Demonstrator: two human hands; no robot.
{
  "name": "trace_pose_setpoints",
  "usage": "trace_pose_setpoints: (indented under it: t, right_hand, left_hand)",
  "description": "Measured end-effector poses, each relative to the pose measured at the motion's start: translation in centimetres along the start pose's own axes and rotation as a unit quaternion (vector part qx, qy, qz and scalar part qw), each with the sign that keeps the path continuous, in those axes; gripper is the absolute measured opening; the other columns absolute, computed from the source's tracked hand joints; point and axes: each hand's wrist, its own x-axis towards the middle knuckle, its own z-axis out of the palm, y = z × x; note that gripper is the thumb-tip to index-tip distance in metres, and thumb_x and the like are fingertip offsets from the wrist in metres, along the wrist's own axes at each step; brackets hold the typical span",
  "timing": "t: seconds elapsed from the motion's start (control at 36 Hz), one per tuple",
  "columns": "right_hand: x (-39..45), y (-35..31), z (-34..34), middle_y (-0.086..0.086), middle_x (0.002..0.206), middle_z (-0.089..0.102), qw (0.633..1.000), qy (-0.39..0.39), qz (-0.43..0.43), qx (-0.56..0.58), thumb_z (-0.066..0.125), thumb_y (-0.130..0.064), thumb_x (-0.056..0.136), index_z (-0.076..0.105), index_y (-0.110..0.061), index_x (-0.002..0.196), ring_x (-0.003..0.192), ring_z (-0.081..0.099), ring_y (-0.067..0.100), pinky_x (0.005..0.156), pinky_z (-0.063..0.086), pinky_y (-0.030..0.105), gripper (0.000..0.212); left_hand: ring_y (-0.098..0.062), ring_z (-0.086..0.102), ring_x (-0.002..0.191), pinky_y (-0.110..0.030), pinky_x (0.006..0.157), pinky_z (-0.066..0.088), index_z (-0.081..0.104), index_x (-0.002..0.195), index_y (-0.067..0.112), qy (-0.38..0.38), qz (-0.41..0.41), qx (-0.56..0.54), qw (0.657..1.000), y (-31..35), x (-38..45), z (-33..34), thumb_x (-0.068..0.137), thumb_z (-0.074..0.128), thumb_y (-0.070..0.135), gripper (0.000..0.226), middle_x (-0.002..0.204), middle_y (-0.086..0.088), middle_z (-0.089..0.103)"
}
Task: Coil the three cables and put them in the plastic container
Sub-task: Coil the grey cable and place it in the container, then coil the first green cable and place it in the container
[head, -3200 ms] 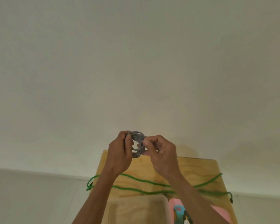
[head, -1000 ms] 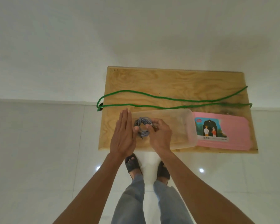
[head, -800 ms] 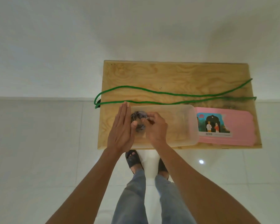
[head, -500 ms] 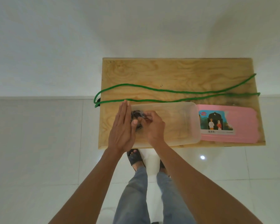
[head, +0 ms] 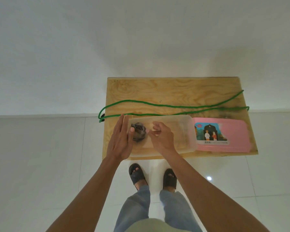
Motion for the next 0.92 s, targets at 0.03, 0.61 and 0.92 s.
trace_pose_setpoints:
  t: [0.03, 0.61, 0.92]
  right_hand:
    - [-0.1, -0.2, -0.5, 0.003, 0.119, 0.068, 1.000, 0.003, -0.001, -0.004, 0.073, -0.024, 0.088, 0.062, -0.016, 0.126, 0.089, 0.063, 0.011, 0.066, 0.039, 0.002, 0.040]
    - [8.1, -3.4, -14.4, 0.008, 0.107, 0.068, 0.993, 0.047, -0.063, -0.092, 0.064, -0.007, 0.091, 0.069, -0.005, 0.111, 0.095, 0.063, 0.017, 0.086, 0.047, 0.022, 0.021]
    - [17.6, 1.2, -18.9, 0.019, 0.121, 0.066, 0.972, -0.055, -0.028, -0.228, 0.058, 0.007, 0.082, 0.071, -0.001, 0.112, 0.112, 0.062, 0.036, 0.096, 0.048, 0.033, 0.034]
  left_hand:
    - [-0.012, 0.008, 0.153, -0.027, 0.118, 0.015, 0.015, 0.158, 0.019, 0.005, -0.003, -0.001, 1.000, 0.2, 0.0, -0.5, 0.100, 0.016, 0.059, 0.071, 0.168, -0.001, 0.008]
    - [-0.032, 0.044, 0.136, -0.045, 0.109, 0.041, 0.052, 0.141, 0.007, 0.009, 0.040, 0.097, 0.994, 9.5, 10.4, -0.4, 0.103, 0.049, 0.029, 0.044, 0.144, -0.015, 0.053]
    - [-0.029, 0.050, 0.127, -0.044, 0.100, 0.042, 0.059, 0.135, 0.019, -0.146, -0.036, 0.273, 0.950, 12.1, 17.5, 4.9, 0.098, 0.058, 0.023, 0.037, 0.137, -0.007, 0.058]
